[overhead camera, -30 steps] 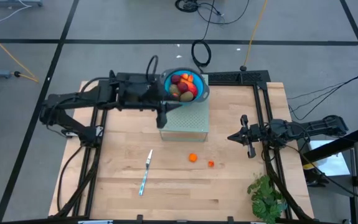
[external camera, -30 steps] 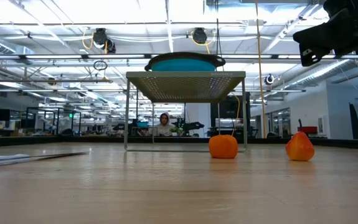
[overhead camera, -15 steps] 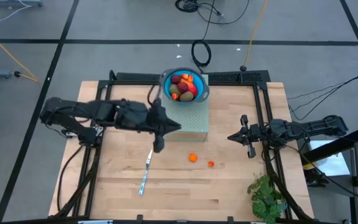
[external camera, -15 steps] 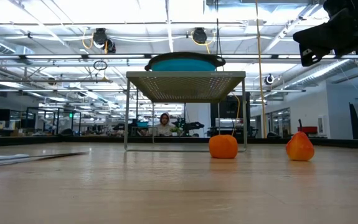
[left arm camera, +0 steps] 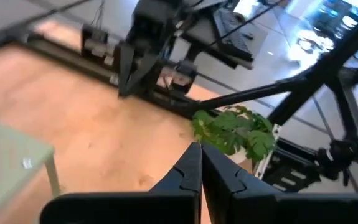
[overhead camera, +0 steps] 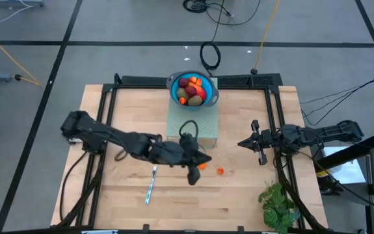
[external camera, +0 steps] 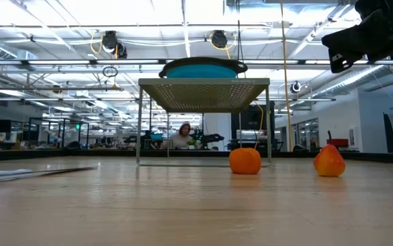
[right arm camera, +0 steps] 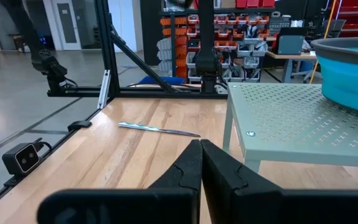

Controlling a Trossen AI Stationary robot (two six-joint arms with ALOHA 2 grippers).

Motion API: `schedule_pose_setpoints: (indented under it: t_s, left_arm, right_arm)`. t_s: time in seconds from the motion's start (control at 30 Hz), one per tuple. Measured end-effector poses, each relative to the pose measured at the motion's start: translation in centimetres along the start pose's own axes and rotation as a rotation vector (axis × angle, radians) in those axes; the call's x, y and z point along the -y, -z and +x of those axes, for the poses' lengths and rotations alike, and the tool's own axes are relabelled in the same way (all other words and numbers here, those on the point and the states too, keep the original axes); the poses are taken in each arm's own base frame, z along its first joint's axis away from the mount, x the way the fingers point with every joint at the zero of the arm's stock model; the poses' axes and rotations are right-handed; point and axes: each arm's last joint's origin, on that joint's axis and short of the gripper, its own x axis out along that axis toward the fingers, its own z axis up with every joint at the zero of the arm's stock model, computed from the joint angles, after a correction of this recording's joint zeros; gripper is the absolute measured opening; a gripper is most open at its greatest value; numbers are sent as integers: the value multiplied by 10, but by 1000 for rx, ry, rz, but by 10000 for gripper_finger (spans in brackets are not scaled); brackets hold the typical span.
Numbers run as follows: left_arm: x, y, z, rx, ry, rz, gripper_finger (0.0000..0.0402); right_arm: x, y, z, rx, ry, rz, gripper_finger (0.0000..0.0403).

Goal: Pick & Place Fruit
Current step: Put the orange into the blue strainer bowl on the shelf

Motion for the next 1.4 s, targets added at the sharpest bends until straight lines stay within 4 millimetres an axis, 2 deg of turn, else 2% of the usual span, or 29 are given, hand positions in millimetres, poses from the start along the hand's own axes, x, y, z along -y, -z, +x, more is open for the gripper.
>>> schedule_pose_setpoints:
  t_s: [0.47,0.77,1.17,1.4]
  left_arm:
    - [6,54,42,-65,-139,-372,1]
    - [-4,85,71,-84,-244,-541,0]
    - [-22,126,94,-155,-415,-724,0]
    - [-30,135,103,-160,-451,-751,0]
  right_arm:
    - [0,0,0,0,0,0,0]
    - [0,0,0,-2,0,0,0]
    - [0,3,0,-31,1,-1,0]
    - [0,3,0,-31,1,-1,0]
